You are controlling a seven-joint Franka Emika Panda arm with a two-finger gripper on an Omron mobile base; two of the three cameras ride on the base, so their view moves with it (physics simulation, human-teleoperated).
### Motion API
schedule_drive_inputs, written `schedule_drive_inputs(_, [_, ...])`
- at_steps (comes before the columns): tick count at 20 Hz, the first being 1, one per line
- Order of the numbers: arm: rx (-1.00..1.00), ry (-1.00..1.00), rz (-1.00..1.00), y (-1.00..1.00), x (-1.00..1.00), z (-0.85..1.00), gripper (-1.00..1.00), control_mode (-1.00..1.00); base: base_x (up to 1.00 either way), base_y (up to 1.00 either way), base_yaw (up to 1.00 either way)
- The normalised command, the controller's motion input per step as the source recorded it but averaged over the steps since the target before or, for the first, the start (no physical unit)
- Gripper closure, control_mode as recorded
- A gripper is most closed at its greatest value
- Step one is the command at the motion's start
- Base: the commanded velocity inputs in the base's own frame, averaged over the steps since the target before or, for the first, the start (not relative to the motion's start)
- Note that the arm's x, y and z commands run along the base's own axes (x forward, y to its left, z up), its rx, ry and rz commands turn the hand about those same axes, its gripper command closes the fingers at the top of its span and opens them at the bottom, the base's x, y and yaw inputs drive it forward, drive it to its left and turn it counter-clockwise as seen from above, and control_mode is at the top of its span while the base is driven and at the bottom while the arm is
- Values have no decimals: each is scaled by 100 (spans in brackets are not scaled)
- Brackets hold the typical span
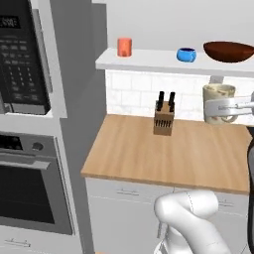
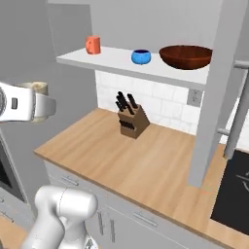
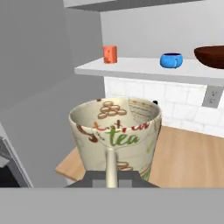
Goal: Gather all objects into one cabinet and sort the glasses and bowls to opposite sides.
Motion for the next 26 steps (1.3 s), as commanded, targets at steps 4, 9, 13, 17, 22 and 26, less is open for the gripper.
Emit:
schedule_drive_inputs(4, [0, 0, 0, 0, 0, 0, 100, 100, 60, 38, -26])
schedule_drive_inputs(9, [0, 0, 0, 0, 0, 0, 100, 100, 29, 4, -32])
schedule_drive_inputs(13, [0, 0, 0, 0, 0, 0, 100, 100, 7, 1, -38])
schedule_drive_inputs(17, [0, 0, 0, 0, 0, 0, 100, 100, 11, 7, -31])
schedule_drive_inputs(22, [0, 0, 0, 0, 0, 0, 100, 100, 15, 3, -22])
schedule_drive_inputs(26, [0, 0, 0, 0, 0, 0, 100, 100, 26, 24, -21])
